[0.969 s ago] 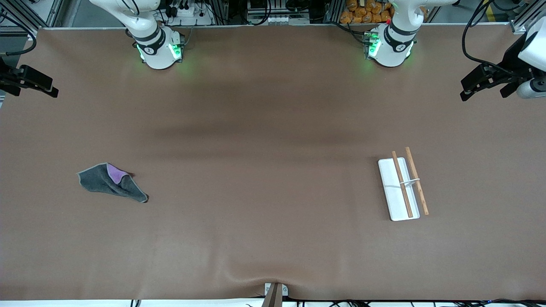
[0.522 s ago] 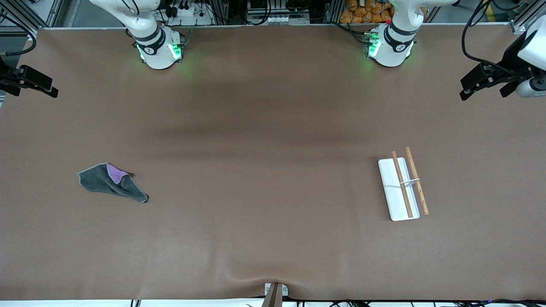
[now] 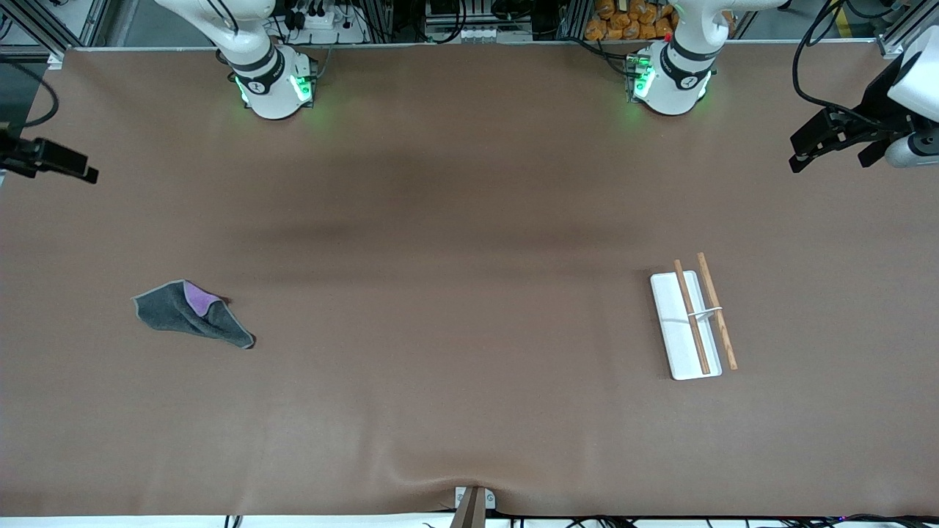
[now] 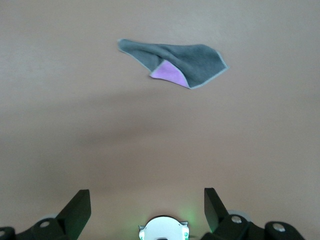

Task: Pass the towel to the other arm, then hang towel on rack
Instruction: 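Move the right gripper out toward the grey towel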

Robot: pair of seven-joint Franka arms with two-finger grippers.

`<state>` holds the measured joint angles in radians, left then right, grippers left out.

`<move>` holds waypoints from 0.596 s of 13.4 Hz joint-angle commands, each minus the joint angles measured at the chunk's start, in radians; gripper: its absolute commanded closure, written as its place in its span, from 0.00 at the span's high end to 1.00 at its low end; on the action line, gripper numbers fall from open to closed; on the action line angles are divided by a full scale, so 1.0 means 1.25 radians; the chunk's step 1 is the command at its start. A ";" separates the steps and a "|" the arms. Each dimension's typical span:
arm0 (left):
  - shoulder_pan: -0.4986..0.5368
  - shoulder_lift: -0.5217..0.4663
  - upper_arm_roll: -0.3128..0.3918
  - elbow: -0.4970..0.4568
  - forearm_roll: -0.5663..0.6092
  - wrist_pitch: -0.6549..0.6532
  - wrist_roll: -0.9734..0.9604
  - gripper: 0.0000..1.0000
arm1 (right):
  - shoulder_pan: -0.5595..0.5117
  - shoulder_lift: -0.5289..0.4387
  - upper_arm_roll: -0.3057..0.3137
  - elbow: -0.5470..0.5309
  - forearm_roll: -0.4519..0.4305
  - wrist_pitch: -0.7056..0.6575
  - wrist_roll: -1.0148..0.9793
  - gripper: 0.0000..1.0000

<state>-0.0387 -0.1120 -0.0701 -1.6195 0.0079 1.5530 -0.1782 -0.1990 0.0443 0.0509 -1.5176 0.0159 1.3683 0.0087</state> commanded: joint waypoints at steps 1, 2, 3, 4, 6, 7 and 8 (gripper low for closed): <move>-0.005 -0.015 0.000 0.000 0.016 -0.012 0.004 1.00 | -0.041 0.054 0.008 0.007 -0.003 0.006 0.000 1.00; -0.005 -0.015 0.000 0.000 0.016 -0.012 0.004 1.00 | -0.053 0.085 0.008 0.009 -0.002 0.013 -0.004 1.00; -0.005 -0.015 0.000 0.000 0.016 -0.012 0.004 1.00 | -0.070 0.110 0.008 0.009 -0.002 0.028 -0.009 1.00; -0.005 -0.015 0.000 0.000 0.016 -0.010 0.004 1.00 | -0.078 0.135 0.008 0.009 0.001 0.046 -0.011 1.00; -0.005 -0.015 0.000 -0.002 0.016 -0.007 0.004 1.00 | -0.069 0.158 0.010 0.009 0.002 0.083 -0.012 1.00; -0.003 -0.015 -0.002 -0.003 0.016 -0.005 0.004 1.00 | -0.064 0.169 0.010 0.009 0.003 0.104 -0.012 1.00; -0.003 -0.015 -0.002 -0.004 0.016 -0.004 0.004 1.00 | -0.064 0.185 0.011 0.008 0.003 0.114 -0.014 1.00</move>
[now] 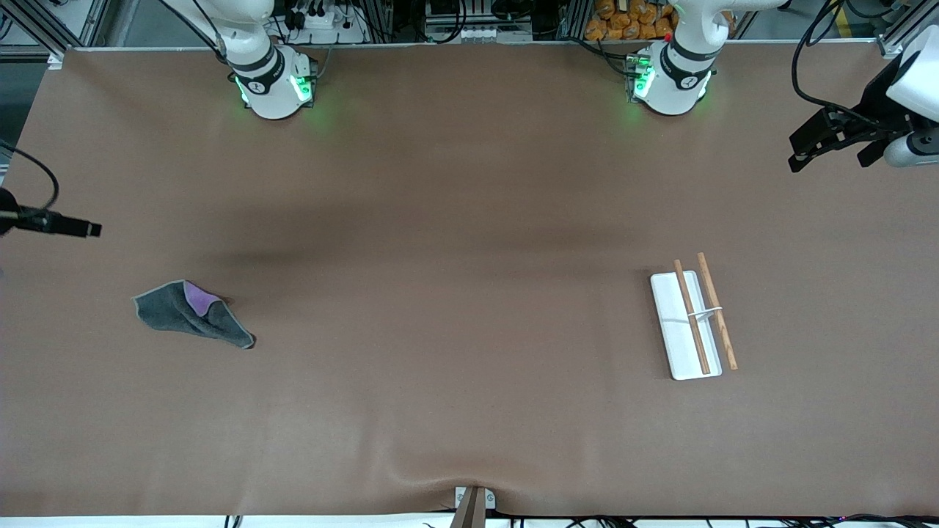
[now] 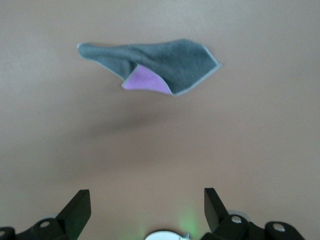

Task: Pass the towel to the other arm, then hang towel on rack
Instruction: 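Move the right gripper out toward the grey towel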

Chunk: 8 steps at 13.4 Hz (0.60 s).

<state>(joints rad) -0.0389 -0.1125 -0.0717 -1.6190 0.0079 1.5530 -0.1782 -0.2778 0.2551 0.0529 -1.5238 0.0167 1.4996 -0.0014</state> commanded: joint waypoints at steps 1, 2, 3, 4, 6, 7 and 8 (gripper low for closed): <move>-0.003 -0.013 0.001 -0.006 0.016 -0.004 0.004 1.00 | -0.001 0.035 0.009 0.014 0.003 0.013 -0.026 1.00; -0.004 -0.013 0.001 -0.007 0.016 -0.002 0.004 1.00 | 0.000 0.051 0.009 0.014 0.004 0.033 -0.061 1.00; -0.006 -0.012 0.002 -0.008 0.015 0.002 0.005 1.00 | 0.003 0.066 0.009 0.013 0.005 0.060 -0.102 1.00; -0.006 -0.009 0.002 -0.012 0.016 0.004 0.005 1.00 | 0.005 0.078 0.009 0.013 0.004 0.080 -0.149 1.00; -0.007 -0.008 0.001 -0.011 0.016 0.007 0.008 1.00 | 0.014 0.095 0.009 0.010 0.000 0.125 -0.233 1.00; -0.007 -0.009 0.001 -0.009 0.016 0.007 0.009 1.00 | 0.017 0.106 0.009 0.009 0.000 0.138 -0.249 1.00; -0.001 -0.005 0.000 -0.006 0.015 0.007 0.010 1.00 | 0.019 0.120 0.009 0.009 0.001 0.145 -0.252 1.00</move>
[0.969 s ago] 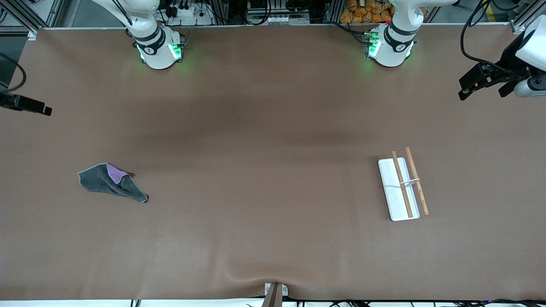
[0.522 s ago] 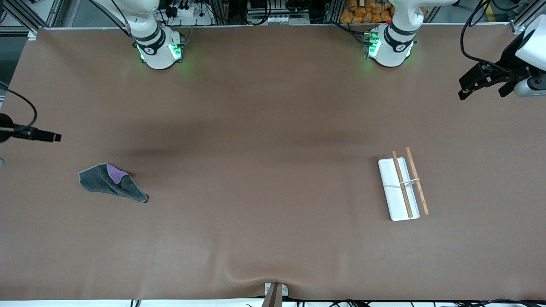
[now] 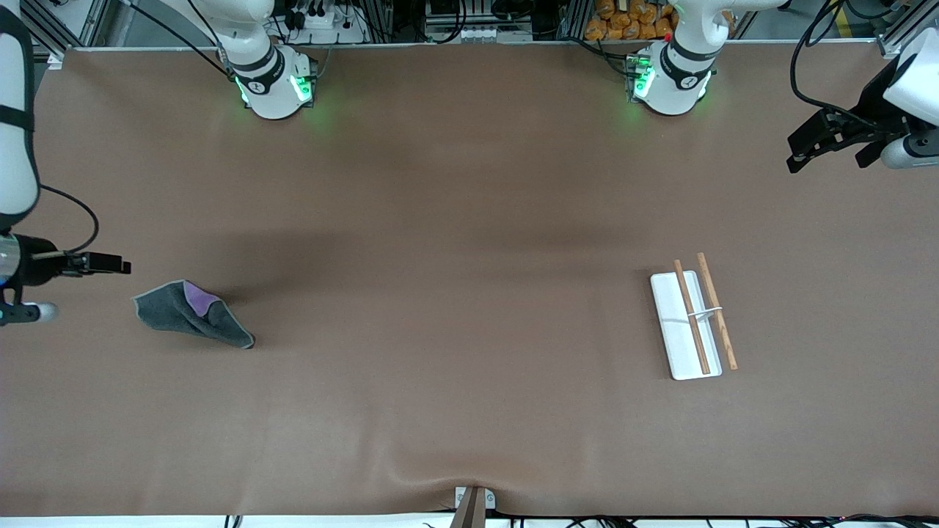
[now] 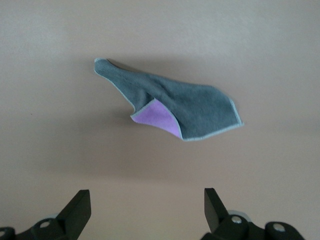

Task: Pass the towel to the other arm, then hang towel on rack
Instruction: 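Lower the right gripper onto the grey towel's corner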

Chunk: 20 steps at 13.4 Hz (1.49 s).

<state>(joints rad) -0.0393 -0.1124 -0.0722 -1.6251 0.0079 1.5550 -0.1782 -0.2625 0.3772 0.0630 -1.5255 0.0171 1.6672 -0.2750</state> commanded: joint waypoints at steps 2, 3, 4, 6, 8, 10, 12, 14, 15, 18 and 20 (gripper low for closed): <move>0.001 -0.005 0.000 0.000 0.015 0.005 0.012 1.00 | 0.017 0.049 0.001 0.010 0.000 0.053 -0.052 1.00; 0.001 -0.005 0.000 -0.001 0.015 0.005 0.012 1.00 | 0.025 0.065 0.001 0.009 0.000 0.078 -0.072 1.00; 0.001 -0.005 0.000 -0.002 0.015 0.005 0.012 1.00 | 0.032 0.074 0.001 0.004 0.000 0.090 -0.090 1.00; 0.001 -0.005 0.000 -0.002 0.015 0.005 0.012 1.00 | 0.056 0.081 0.001 -0.002 -0.006 0.108 -0.106 1.00; 0.000 -0.005 0.000 -0.002 0.013 0.005 0.011 1.00 | 0.068 0.107 0.001 -0.014 -0.032 0.164 -0.109 1.00; 0.000 -0.003 0.000 -0.001 0.015 0.005 0.012 1.00 | 0.081 0.128 0.001 -0.035 -0.035 0.224 -0.126 1.00; 0.001 -0.003 0.000 -0.001 0.013 0.005 0.011 1.00 | 0.086 0.129 0.001 -0.061 -0.035 0.248 -0.133 1.00; 0.001 -0.002 0.000 -0.001 0.013 0.006 0.011 1.00 | 0.092 0.134 0.001 -0.091 -0.035 0.294 -0.138 1.00; 0.001 -0.002 0.000 -0.001 0.013 0.008 0.012 1.00 | 0.091 0.136 0.001 -0.110 -0.035 0.325 -0.149 1.00; 0.001 -0.002 0.000 -0.001 0.013 0.009 0.011 1.00 | 0.078 0.147 0.001 -0.138 -0.035 0.357 -0.182 1.00; 0.002 -0.002 0.000 -0.001 0.013 0.009 0.012 1.00 | 0.062 0.162 0.002 -0.138 -0.035 0.382 -0.218 1.00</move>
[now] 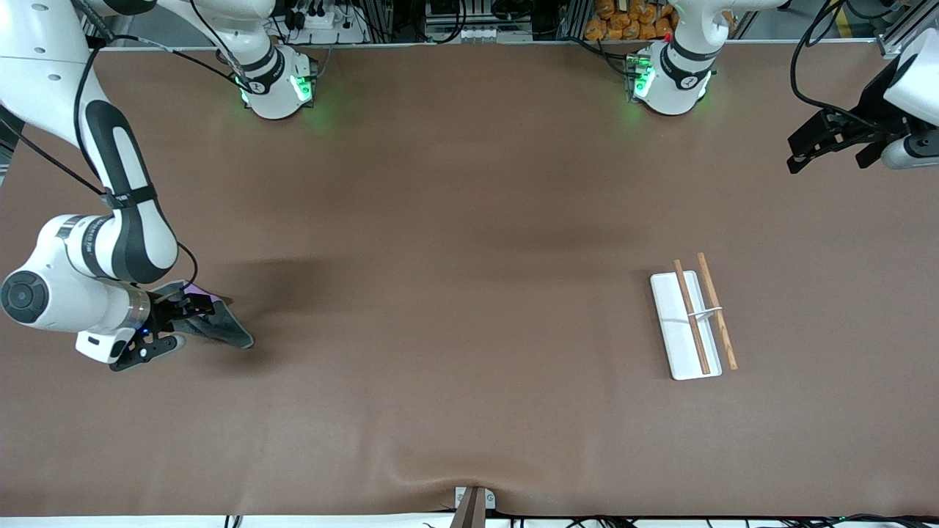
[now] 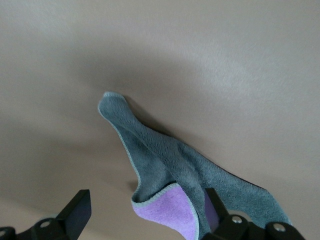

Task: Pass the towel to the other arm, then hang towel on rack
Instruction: 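Lower the right gripper onto the grey towel's corner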

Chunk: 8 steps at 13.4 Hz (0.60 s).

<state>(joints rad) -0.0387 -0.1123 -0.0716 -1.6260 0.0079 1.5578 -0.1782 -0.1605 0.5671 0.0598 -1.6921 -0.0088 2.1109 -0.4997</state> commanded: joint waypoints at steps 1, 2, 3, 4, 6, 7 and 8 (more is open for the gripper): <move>0.001 -0.002 0.000 0.000 0.013 0.007 0.012 1.00 | -0.026 0.022 0.005 -0.005 -0.014 0.048 -0.063 1.00; 0.001 -0.002 0.000 0.000 0.013 0.007 0.012 1.00 | -0.038 0.033 0.005 -0.005 -0.013 0.062 -0.077 1.00; 0.001 -0.002 0.000 0.001 0.013 0.007 0.012 1.00 | -0.040 0.038 0.005 -0.005 -0.013 0.067 -0.079 1.00; 0.001 -0.002 0.000 0.001 0.013 0.007 0.012 1.00 | -0.037 0.038 0.005 -0.005 -0.013 0.069 -0.080 1.00; 0.003 -0.002 0.000 0.001 0.012 0.007 0.012 1.00 | -0.035 0.040 0.005 -0.005 -0.013 0.075 -0.081 1.00; 0.003 -0.002 0.000 0.001 0.011 0.007 0.012 1.00 | -0.035 0.046 0.005 -0.005 -0.013 0.082 -0.082 1.00; 0.003 -0.002 0.000 0.001 0.010 0.007 0.012 1.00 | -0.034 0.048 0.005 -0.004 -0.011 0.094 -0.082 1.00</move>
<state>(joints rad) -0.0381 -0.1123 -0.0712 -1.6259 0.0079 1.5594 -0.1782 -0.1985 0.6193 0.0580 -1.6984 -0.0089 2.2034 -0.5934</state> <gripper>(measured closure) 0.000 0.000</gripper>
